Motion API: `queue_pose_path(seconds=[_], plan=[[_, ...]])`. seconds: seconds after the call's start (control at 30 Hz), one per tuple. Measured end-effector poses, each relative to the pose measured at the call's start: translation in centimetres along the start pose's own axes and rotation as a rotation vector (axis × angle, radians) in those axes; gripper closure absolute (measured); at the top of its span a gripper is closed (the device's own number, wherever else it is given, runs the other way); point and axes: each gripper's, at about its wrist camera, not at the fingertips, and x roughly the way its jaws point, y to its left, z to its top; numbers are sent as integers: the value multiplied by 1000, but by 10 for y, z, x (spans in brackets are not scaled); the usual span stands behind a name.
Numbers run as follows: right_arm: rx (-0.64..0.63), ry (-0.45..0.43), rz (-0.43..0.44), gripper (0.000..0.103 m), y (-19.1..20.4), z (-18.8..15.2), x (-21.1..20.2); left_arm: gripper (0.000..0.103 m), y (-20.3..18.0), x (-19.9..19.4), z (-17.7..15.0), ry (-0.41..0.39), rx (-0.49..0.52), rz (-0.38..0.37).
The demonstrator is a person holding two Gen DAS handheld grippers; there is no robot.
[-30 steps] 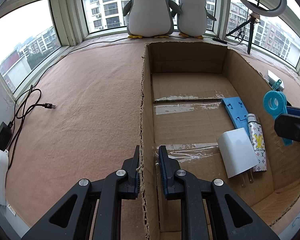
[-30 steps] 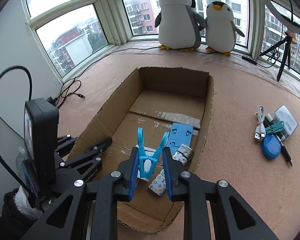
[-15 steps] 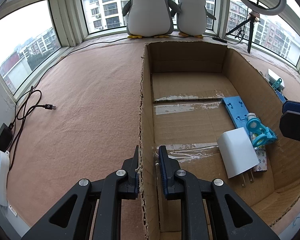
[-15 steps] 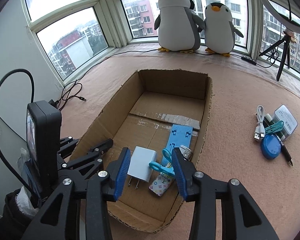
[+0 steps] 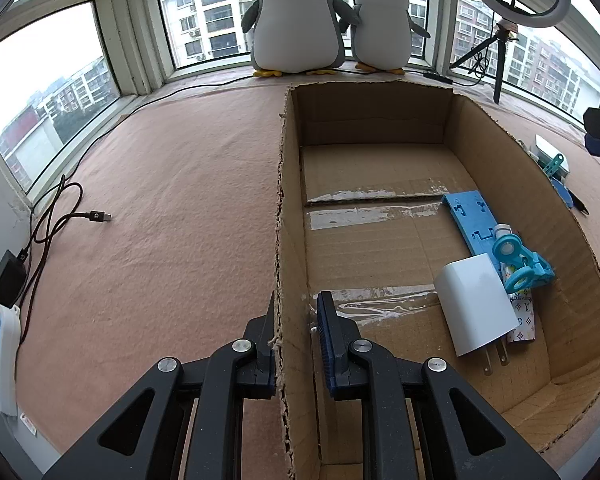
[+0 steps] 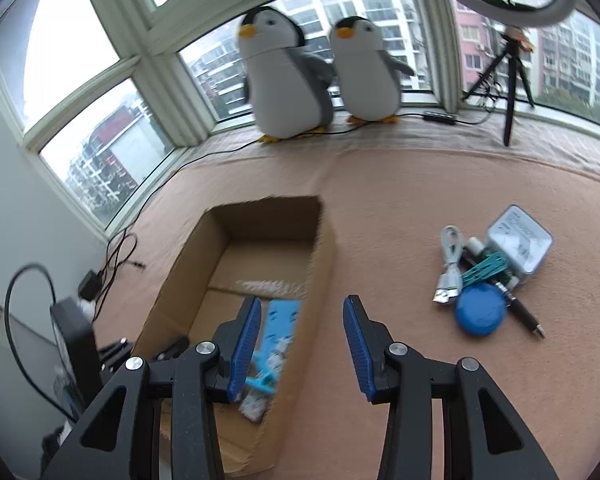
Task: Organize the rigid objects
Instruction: 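Return the right gripper to the pile and grasp the white USB cable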
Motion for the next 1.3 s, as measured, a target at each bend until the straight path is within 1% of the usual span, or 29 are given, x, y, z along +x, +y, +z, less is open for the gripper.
queue_pose_path(seconds=[0.2, 0.3, 0.37, 0.43, 0.5, 0.67, 0.9, 0.97, 1.1, 1.3], plan=[[138, 65, -42, 64, -61, 35, 21, 86, 1, 0, 0, 2, -1, -13], [152, 96, -88, 65, -78, 43, 35, 86, 2, 0, 1, 4, -5, -20], [160, 115, -121, 69, -88, 47, 46, 86, 3, 0, 1, 5, -2, -24], [165, 140, -135, 73, -96, 50, 56, 86, 3, 1, 1, 6, 2, -25], [170, 151, -143, 74, -101, 51, 63, 86, 3, 1, 2, 7, 5, -26], [151, 193, -182, 74, -104, 52, 83, 86, 3, 2, 2, 7, 5, -29], [131, 247, -230, 74, -103, 50, 98, 86, 4, 2, 2, 6, 7, -39], [127, 256, -237, 74, -102, 50, 100, 86, 5, 1, 1, 5, 7, -42], [133, 295, -222, 74, -103, 47, 108, 86, 6, 1, 1, 4, 1, -52], [115, 282, -254, 75, -99, 49, 114, 86, 7, 2, 2, 5, 7, -53]])
